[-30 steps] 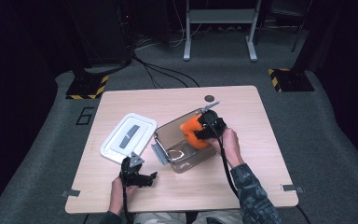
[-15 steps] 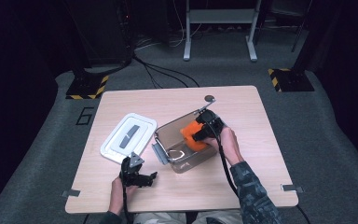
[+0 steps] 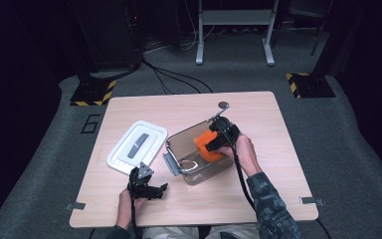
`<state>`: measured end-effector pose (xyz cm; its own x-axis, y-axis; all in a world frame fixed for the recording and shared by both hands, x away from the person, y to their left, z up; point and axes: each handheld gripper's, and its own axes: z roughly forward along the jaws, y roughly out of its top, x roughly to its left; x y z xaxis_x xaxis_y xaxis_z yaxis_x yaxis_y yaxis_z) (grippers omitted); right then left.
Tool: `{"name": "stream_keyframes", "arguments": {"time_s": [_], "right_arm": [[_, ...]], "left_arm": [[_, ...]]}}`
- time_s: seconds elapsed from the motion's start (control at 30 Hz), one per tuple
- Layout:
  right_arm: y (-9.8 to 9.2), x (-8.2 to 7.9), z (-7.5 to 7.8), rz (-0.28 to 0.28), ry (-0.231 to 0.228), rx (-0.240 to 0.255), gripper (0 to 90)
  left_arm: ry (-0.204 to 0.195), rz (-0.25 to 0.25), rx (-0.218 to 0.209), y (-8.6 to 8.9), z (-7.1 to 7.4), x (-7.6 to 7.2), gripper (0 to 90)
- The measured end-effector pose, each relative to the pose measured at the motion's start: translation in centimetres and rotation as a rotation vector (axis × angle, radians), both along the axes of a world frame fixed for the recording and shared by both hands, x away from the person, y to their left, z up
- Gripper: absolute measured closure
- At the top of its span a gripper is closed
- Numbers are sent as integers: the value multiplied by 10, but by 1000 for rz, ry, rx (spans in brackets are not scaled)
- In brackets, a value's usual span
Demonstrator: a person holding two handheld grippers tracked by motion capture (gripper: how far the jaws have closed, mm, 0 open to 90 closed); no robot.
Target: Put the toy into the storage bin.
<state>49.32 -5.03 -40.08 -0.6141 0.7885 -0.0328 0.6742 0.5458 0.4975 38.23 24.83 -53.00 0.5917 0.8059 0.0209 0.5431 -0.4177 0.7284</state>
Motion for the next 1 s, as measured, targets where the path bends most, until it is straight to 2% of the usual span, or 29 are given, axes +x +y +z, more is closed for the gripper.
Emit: {"name": "stream_keyframes", "arguments": {"time_s": [0.27,0.37,0.4,0.47,0.6,0.67,0.9,1.0], "right_arm": [[-3,0,7,8,-13,17,161],[-2,-2,10,7,-31,13,184],[-2,-3,11,5,-32,1,228],[-2,-2,11,4,-23,-7,291],[-1,3,2,-6,34,-25,407],[-3,6,-2,-10,46,-13,449],[-9,10,-6,-17,64,18,476],[-10,10,-6,-17,59,31,431]], "left_arm": [[0,0,0,0,0,0,61],[0,0,-1,0,0,0,61],[0,0,-1,0,0,0,61],[0,0,-1,0,0,0,62],[0,-3,5,0,0,0,62],[-1,0,-1,0,0,0,63],[-1,1,-1,0,0,0,63],[1,0,-1,0,0,0,63]]}}
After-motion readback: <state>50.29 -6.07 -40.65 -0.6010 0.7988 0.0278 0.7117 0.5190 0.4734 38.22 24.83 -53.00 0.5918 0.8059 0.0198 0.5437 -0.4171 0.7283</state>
